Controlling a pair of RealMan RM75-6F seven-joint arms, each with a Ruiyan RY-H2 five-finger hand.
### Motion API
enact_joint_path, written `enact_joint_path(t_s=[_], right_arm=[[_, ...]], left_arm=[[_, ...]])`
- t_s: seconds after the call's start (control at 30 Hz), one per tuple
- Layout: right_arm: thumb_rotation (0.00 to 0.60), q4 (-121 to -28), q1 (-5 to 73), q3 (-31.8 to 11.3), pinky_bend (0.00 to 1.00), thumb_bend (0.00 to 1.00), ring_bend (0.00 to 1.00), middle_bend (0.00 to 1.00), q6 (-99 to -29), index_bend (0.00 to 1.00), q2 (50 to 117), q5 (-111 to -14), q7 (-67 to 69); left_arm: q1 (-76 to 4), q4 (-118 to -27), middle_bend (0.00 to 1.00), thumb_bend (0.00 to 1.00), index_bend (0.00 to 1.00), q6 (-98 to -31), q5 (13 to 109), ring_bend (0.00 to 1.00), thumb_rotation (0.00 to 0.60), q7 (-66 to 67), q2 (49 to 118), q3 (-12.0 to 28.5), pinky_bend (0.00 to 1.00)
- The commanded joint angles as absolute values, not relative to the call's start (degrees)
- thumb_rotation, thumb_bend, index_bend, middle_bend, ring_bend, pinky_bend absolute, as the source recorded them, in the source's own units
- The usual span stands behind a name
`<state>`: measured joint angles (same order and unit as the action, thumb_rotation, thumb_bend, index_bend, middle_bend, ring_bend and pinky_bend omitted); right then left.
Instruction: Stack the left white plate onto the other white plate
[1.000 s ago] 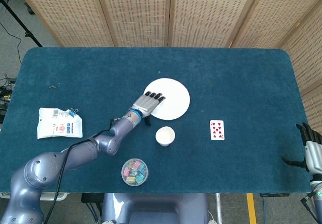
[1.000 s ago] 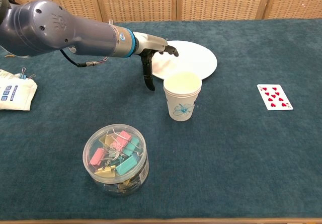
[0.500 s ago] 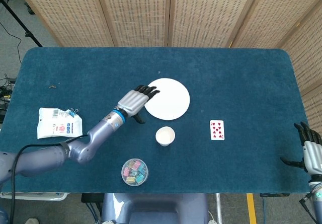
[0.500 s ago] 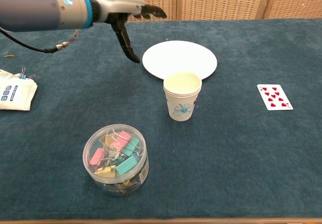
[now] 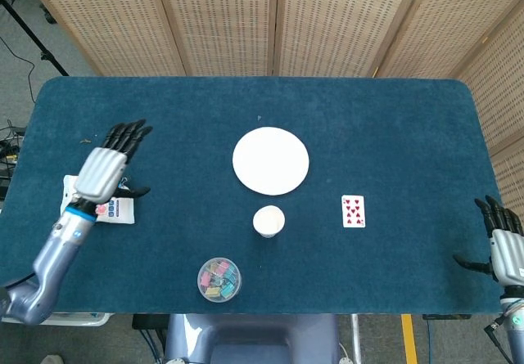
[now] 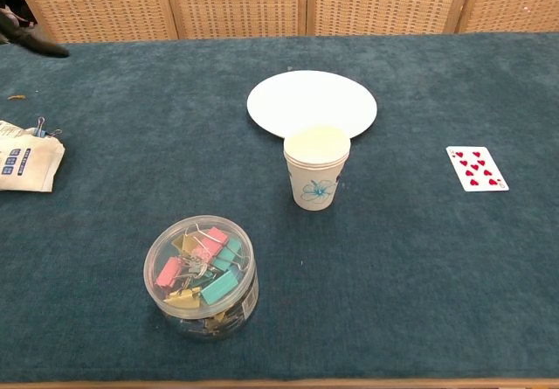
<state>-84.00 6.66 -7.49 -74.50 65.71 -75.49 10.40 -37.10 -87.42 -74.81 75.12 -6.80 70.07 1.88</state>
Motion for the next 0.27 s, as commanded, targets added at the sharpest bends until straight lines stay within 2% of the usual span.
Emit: enact_joint_path(t_s=[0.03,0.27], right_arm=[[0.600,-83.75,6.45,-7.53,0.00,0.00,0.00,0.00,-75.74,0.00,66.10,-76.15,9.60],[0.600,-83.40,6.12,-7.93,0.00,0.00,0.00,0.00,-78.26,0.00,66.75,-77.06,8.71]], left_arm=[[-29.48,-86.91,0.00,0.02,0.00,-81.04,78.25,0.00,0.600,-11.33,67.72,-1.94,0.00],[-20.72,-84.68,0.00,0.02,0.00,-84.40,79.33,0.00,0.600,-17.29,67.79,-5.39,0.00]])
